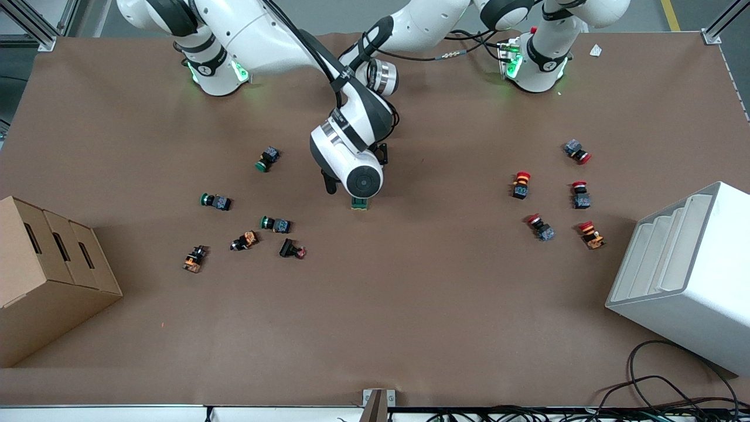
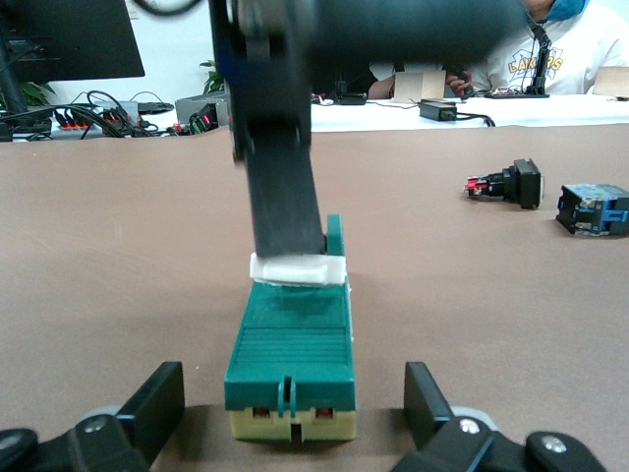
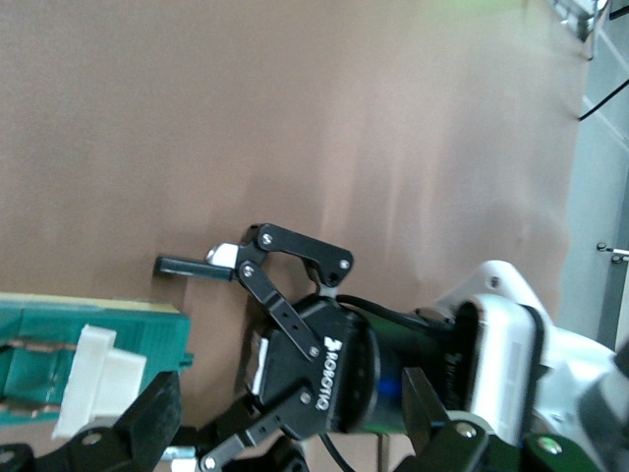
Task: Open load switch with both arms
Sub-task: 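Press the white lever down with the right gripper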
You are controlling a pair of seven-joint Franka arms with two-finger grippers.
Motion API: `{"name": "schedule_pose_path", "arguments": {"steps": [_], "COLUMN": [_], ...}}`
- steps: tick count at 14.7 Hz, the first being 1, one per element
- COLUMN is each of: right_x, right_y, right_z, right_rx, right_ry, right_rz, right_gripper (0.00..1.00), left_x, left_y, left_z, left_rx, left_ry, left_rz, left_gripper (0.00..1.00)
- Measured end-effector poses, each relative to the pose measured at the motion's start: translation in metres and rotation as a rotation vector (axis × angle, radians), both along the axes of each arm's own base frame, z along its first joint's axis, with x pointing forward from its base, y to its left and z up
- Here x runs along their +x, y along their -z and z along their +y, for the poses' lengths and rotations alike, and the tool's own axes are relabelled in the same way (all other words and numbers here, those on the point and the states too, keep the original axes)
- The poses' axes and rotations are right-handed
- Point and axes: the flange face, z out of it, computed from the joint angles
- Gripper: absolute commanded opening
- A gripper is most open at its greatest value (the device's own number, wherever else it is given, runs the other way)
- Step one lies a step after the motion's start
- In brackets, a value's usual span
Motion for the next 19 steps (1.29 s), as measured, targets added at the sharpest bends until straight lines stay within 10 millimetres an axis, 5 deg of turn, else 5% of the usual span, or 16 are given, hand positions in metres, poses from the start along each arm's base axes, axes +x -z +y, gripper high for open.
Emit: {"name": "schedule_pose_path", "arguments": {"steps": [6,19], "right_x": [0.015,0.012], "right_y": [-0.014,0.042], "right_z": [-0.008,-0.011], "right_rx": [0.011,0.003], "right_ry": [0.019,0.033], "right_rz": [-0.014,-0.098], "right_gripper": [1.0,1.0], "left_x": [0.0,0.0], "left_y": [0.0,0.0], "left_z": [0.0,0.0], "left_rx": [0.0,0.0], "left_ry": [0.0,0.0], "left_rz": [0.0,0.0], "left_gripper": [0.99,1.0]}}
